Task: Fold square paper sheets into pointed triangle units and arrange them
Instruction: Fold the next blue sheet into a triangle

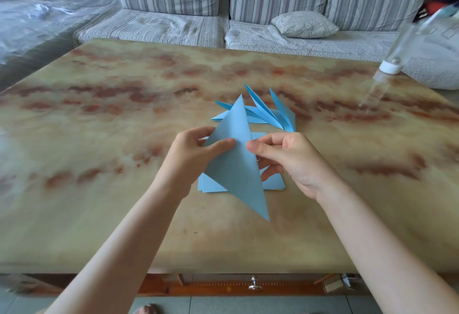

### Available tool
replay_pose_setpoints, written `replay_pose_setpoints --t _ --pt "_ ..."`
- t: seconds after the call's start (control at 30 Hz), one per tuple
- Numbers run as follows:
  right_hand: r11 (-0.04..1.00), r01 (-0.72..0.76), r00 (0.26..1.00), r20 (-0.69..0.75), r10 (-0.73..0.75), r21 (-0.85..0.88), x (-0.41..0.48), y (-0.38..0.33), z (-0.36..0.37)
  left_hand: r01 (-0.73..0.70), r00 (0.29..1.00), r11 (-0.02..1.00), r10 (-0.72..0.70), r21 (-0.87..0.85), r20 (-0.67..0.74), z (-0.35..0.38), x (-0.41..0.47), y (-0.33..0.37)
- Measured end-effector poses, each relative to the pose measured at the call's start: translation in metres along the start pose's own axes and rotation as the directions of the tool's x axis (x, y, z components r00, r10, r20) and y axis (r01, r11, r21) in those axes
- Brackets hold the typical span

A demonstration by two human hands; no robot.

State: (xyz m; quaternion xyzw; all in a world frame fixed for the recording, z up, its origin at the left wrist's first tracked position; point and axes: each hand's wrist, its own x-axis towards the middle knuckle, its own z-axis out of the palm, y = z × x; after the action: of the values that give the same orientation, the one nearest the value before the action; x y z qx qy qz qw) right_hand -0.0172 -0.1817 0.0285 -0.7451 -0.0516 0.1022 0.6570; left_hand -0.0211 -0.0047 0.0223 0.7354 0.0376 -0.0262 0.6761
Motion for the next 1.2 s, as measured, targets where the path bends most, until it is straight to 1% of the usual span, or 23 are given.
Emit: replay_pose_setpoints --t 0.07,0.13,0.2,0.27,0.3,0.37,0.43,0.5,0.57,0.7,0.77,0.9,1.03,1.2 --pt "0.996 0.064 0.998 -0.005 -0.064 -0.058 0.000 0.001 -0.002 0.000 1.000 1.000 0.000 0.000 -0.012 -0.002 0.000 -0.001" --pt "0.974 0.194 0.981 -0.002 -0.195 -0.114 0.002 0.002 -0.008 0.026 1.000 0.999 -0.026 -0.035 0.003 -0.006 0.001 0.000" --pt "0.928 0.324 0.945 0.108 -0.308 -0.183 0.001 0.003 -0.015 0.070 0.997 0.993 -0.067 -0.098 0.040 -0.008 0.002 0.001" --pt "0.888 0.386 0.912 0.246 -0.328 -0.248 -0.002 0.004 -0.017 0.107 0.993 0.985 -0.100 -0.138 0.062 -0.010 0.003 0.003" --pt "0.874 0.401 0.902 0.284 -0.324 -0.276 -0.003 0.006 -0.016 0.116 0.992 0.982 -0.108 -0.149 0.065 -0.011 0.004 0.003" --pt "0.858 0.417 0.895 0.298 -0.331 -0.300 -0.003 0.009 -0.013 0.117 0.992 0.980 -0.107 -0.161 0.073 -0.011 0.004 0.003" --pt "0.867 0.419 0.899 0.256 -0.354 -0.272 -0.003 0.010 -0.009 0.109 0.992 0.980 -0.096 -0.166 0.082 -0.010 0.004 0.001" --pt "0.901 0.394 0.911 0.203 -0.358 -0.178 -0.002 0.009 -0.005 0.098 0.992 0.980 -0.083 -0.173 0.091 -0.009 0.003 0.000" --pt "0.938 0.338 0.934 0.147 -0.325 -0.075 -0.001 0.008 -0.002 0.081 0.993 0.980 -0.065 -0.179 0.093 -0.007 0.003 -0.001" --pt "0.961 0.276 0.960 0.042 -0.275 -0.016 0.000 0.006 0.002 0.067 0.989 0.978 -0.040 -0.197 0.140 -0.003 0.001 -0.001" --pt "0.965 0.262 0.965 0.012 -0.262 0.021 0.001 0.007 0.003 0.067 0.987 0.979 -0.038 -0.190 0.154 0.000 0.000 -0.001" --pt "0.973 0.230 0.971 -0.072 -0.229 0.017 0.002 0.009 0.005 0.098 0.986 0.969 -0.063 -0.226 0.156 0.002 -0.002 0.001" --pt "0.970 0.243 0.961 -0.138 -0.242 -0.011 0.004 0.009 0.006 0.124 0.979 0.959 -0.076 -0.254 0.190 0.003 -0.005 0.004" --pt "0.968 0.251 0.949 -0.201 -0.244 0.008 0.004 0.009 0.007 0.093 0.968 0.982 -0.051 -0.165 0.247 0.005 -0.010 0.009"
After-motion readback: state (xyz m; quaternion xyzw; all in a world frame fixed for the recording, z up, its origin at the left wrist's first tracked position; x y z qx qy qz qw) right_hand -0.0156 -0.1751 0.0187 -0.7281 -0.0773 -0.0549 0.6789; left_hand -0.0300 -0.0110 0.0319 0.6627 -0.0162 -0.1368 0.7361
